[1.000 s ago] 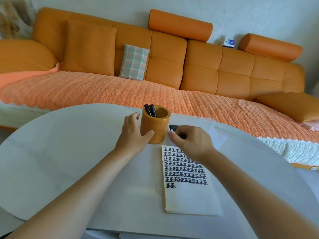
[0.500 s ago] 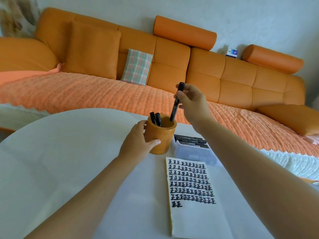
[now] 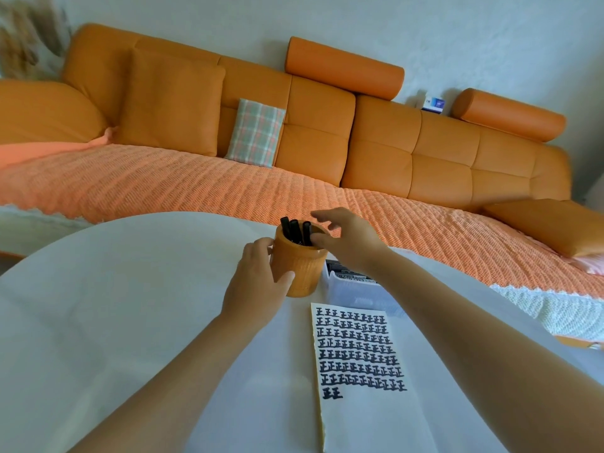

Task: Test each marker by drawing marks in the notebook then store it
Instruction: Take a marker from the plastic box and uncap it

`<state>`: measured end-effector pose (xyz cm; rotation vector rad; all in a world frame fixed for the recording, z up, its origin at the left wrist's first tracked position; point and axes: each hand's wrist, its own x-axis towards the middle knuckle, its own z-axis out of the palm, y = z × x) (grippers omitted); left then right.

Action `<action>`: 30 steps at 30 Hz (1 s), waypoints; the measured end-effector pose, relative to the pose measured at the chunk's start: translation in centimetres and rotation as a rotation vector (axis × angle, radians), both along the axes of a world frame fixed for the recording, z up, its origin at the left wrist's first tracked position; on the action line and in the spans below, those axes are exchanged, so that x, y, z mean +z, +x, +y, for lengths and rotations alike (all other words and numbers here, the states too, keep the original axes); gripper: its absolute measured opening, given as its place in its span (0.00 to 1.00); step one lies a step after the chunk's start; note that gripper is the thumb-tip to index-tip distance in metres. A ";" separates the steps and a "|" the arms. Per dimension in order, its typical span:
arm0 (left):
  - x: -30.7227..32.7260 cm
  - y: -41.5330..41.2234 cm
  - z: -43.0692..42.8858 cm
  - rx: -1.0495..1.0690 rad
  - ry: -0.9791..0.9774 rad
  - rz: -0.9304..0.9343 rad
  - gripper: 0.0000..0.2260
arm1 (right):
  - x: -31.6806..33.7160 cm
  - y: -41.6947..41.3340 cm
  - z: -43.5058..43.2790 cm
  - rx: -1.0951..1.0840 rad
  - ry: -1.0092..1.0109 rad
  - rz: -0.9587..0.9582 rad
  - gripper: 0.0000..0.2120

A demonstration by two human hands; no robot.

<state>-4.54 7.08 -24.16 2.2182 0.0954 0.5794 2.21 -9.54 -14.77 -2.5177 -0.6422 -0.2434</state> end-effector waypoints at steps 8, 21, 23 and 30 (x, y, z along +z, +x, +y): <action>-2.2 -1.7 -0.6 -0.137 0.135 -0.056 0.03 | -1.1 1.2 -4.6 -0.198 -0.272 0.118 0.14; -3.0 -2.3 -1.4 -0.361 0.525 -0.070 0.12 | -1.2 2.1 -4.7 -0.053 -0.697 0.306 0.13; -2.9 -2.3 -1.4 -0.365 0.530 -0.071 0.12 | -1.4 2.4 -4.7 -0.057 -0.699 0.310 0.12; -2.8 -2.2 -1.5 -0.357 0.540 -0.088 0.12 | -1.2 2.2 -5.3 -0.048 -0.490 0.294 0.08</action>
